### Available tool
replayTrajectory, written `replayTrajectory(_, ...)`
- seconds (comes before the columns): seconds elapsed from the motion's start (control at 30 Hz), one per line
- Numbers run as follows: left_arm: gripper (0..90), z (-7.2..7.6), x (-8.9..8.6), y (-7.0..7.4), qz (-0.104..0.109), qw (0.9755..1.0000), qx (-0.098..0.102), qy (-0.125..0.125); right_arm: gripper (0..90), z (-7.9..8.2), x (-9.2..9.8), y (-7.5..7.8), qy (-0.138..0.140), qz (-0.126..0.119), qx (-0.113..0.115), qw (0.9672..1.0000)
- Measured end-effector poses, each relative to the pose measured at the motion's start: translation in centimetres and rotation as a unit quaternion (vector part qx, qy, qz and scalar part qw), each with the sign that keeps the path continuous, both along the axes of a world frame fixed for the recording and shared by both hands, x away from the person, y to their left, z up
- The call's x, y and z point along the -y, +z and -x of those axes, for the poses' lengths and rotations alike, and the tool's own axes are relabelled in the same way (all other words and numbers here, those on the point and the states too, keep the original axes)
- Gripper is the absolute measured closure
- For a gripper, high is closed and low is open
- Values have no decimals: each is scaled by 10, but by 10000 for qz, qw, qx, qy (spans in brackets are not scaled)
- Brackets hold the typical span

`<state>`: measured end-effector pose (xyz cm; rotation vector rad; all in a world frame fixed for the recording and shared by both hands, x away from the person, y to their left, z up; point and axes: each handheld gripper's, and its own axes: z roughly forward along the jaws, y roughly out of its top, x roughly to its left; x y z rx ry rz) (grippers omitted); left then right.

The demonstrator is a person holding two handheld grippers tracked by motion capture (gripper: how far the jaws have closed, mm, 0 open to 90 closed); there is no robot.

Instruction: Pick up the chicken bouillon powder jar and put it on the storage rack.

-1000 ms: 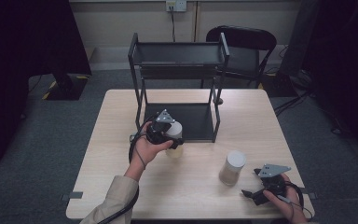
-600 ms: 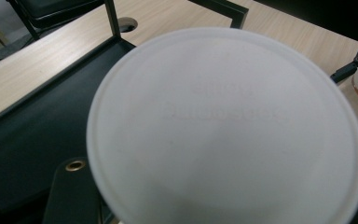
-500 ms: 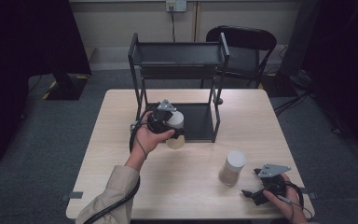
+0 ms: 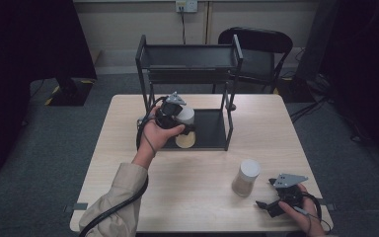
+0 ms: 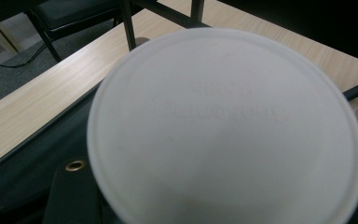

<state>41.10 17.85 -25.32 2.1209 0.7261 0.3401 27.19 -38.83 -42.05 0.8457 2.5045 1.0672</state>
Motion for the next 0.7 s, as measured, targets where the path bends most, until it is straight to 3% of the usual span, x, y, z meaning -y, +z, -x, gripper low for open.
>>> replayTrajectory(0.13,346,-4,5,10,-111,9999,-4,-2,0,0,0,0,-2,-2,-2,10000)
replayTrajectory(0.7,347,-18,10,38,-72,10000,-61,15,0,0,0,0,-4,-6,2,10000)
